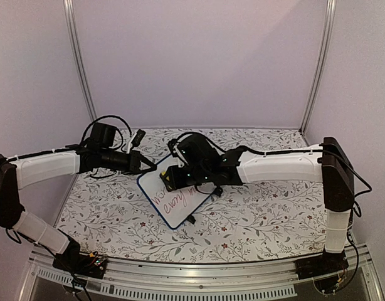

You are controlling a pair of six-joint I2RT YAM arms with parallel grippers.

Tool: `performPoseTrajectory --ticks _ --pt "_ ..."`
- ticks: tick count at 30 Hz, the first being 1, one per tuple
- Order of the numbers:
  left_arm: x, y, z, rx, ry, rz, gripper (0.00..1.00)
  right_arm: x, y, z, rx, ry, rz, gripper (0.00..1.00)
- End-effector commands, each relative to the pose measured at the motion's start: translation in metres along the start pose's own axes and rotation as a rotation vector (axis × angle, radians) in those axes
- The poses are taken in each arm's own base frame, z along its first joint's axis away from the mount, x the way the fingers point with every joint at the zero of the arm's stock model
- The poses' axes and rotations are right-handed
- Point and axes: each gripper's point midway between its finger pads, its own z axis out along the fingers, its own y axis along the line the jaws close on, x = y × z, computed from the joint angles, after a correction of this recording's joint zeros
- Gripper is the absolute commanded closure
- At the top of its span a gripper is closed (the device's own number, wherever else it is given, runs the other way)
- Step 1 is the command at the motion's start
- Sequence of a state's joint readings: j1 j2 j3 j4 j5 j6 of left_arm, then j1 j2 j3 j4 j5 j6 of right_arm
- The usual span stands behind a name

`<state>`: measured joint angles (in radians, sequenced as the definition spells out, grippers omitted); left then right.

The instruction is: Erase the whiteboard

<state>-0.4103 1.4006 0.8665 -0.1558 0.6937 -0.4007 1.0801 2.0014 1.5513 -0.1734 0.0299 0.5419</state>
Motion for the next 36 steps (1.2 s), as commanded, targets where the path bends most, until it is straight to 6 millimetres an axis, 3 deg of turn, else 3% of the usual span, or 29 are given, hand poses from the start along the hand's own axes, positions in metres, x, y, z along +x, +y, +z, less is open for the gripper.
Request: performPoseTrajectory --ticks 1,4,9,17,21,25,31,36 --pt "-0.007 -0.012 -0.003 0.05 -0.025 0.05 1.0 0.023 0.013 0.004 0.003 0.058 -0.063 0.82" --pt "-0.007 -0.012 -0.004 0.049 -0.026 0.05 0.99 0.016 0.017 -0.006 -0.01 0.04 -0.067 0.82" --pt "-0.007 -0.011 -0.003 0.049 -0.025 0.048 0.88 0.0 0.018 -0.025 0.008 -0.012 -0.089 0.82" --pt "-0.012 -0.013 -0.01 0.034 -0.05 0.064 0.56 -0.013 -0.018 -0.043 0.125 -0.059 -0.119 0.81" --pt "-0.022 -0.014 -0.023 -0.002 -0.098 0.081 0.34 -0.026 -0.037 -0.057 0.153 -0.095 -0.092 0.81" --pt "-0.022 -0.012 -0.036 -0.06 -0.126 0.051 0.2 -0.034 -0.044 -0.071 0.175 -0.119 -0.102 0.81" --pt "0.0 -0.016 -0.049 -0.057 -0.108 0.048 0.18 -0.04 -0.048 -0.081 0.192 -0.139 -0.135 0.8" --pt "0.018 -0.009 -0.051 -0.072 -0.087 0.038 0.24 -0.041 -0.044 -0.081 0.17 -0.145 -0.148 0.8"
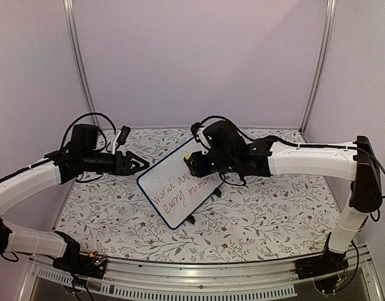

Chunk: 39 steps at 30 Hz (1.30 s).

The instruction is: Erase the whiteboard

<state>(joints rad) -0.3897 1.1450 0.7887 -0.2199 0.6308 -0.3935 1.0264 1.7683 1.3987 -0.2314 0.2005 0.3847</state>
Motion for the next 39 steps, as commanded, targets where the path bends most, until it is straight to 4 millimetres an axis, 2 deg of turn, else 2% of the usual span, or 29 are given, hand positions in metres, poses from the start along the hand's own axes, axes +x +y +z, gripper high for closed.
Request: performPoseTrajectory --ticks 1,6,11,15,19,24,31,34,39 --pt "0.022 0.012 -0.003 -0.028 0.038 -0.031 0.28 -0.007 0.002 -0.01 -0.016 -0.03 -0.023 0.8" --pt "0.035 0.019 0.001 -0.036 0.062 -0.052 0.34 -0.001 0.01 -0.008 -0.07 -0.018 -0.024 0.8" --pt "0.036 0.024 0.003 -0.051 0.068 -0.058 0.41 0.009 0.026 -0.007 -0.136 -0.01 -0.056 0.8" --pt "0.039 0.026 0.005 -0.051 0.081 -0.068 0.51 0.016 0.044 -0.007 -0.163 -0.02 -0.129 0.8" --pt "0.04 0.025 0.006 -0.043 0.083 -0.069 0.59 0.023 0.054 -0.002 -0.167 -0.028 -0.167 0.8" --pt "0.04 0.025 0.007 -0.038 0.085 -0.071 0.75 0.032 0.071 0.007 -0.185 -0.035 -0.228 0.8" --pt "0.039 0.023 0.006 -0.029 0.08 -0.067 0.79 0.047 0.09 0.018 -0.184 -0.044 -0.334 0.79" --pt "0.039 0.022 0.006 -0.023 0.079 -0.067 0.81 0.044 0.101 0.02 -0.199 -0.078 -0.357 0.79" --pt "0.039 0.023 0.007 -0.023 0.082 -0.07 0.86 0.044 0.107 0.03 -0.173 -0.086 -0.403 0.79"
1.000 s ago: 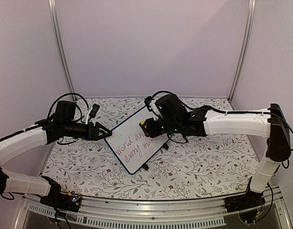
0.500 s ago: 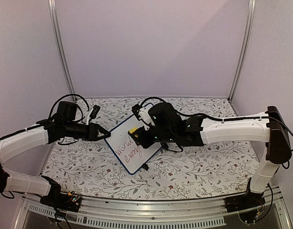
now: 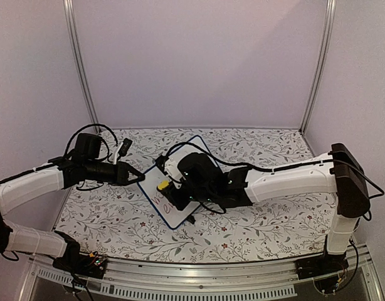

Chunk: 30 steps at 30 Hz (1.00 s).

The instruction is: Erase the whiteboard

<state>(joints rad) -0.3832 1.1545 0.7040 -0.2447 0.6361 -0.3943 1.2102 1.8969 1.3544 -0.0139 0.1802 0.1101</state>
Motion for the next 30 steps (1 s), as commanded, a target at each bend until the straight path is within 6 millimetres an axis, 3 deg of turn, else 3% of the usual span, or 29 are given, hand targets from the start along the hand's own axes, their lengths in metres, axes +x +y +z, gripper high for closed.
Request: performPoseTrajectory --ticks 1,13,22,30 --pt "0.0 0.002 0.0 0.01 -0.004 0.003 0.87 -0.021 0.006 0.011 0.024 -0.061 -0.053 0.79" --pt "-0.001 0.0 0.0 0.017 -0.006 0.005 0.95 -0.014 0.025 0.027 0.004 -0.043 -0.113 0.79" --pt "-0.001 0.0 0.0 0.02 -0.006 0.004 1.0 0.01 0.024 0.03 0.011 0.0 -0.157 0.79" --pt "-0.001 -0.001 -0.001 0.023 -0.009 0.006 1.0 0.043 0.017 0.036 0.036 0.07 -0.164 0.79"
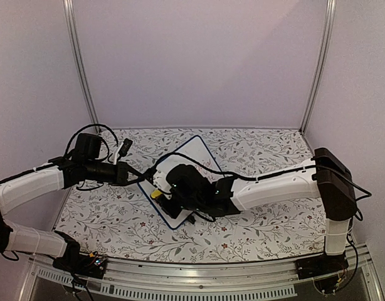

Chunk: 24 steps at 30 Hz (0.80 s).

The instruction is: Erase the whiteboard

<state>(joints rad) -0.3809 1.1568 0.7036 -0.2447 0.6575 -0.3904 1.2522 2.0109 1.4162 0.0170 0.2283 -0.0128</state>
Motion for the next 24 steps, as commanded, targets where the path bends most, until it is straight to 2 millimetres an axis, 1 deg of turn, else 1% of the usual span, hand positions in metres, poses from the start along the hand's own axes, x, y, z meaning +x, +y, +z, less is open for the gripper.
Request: performPoseTrajectory --ticks 1,6,7,15,19,22,24 --pt "-0.002 0.001 -0.001 0.005 -0.016 0.005 1.0 0.031 0.002 0.008 0.02 0.063 -0.014 0.78" --pt "-0.003 0.001 -0.001 0.005 -0.018 0.005 1.0 0.048 0.001 0.008 0.018 0.1 -0.021 0.79" --pt "-0.003 0.002 -0.001 0.005 -0.018 0.004 1.0 0.051 0.002 0.006 0.013 0.107 0.001 0.79" --pt "-0.003 0.002 -0.001 0.008 -0.018 0.003 1.0 0.067 0.003 -0.001 0.006 0.138 0.009 0.79" --pt "-0.004 0.001 -0.001 0.01 -0.02 0.004 1.0 0.066 0.003 -0.001 0.007 0.135 0.014 0.79" --pt "-0.003 0.001 -0.001 0.012 -0.018 0.004 1.0 0.052 0.002 0.0 0.012 0.106 0.014 0.79" --pt "-0.003 0.001 -0.001 0.012 -0.018 0.003 1.0 0.039 0.001 0.001 0.021 0.08 0.01 0.79"
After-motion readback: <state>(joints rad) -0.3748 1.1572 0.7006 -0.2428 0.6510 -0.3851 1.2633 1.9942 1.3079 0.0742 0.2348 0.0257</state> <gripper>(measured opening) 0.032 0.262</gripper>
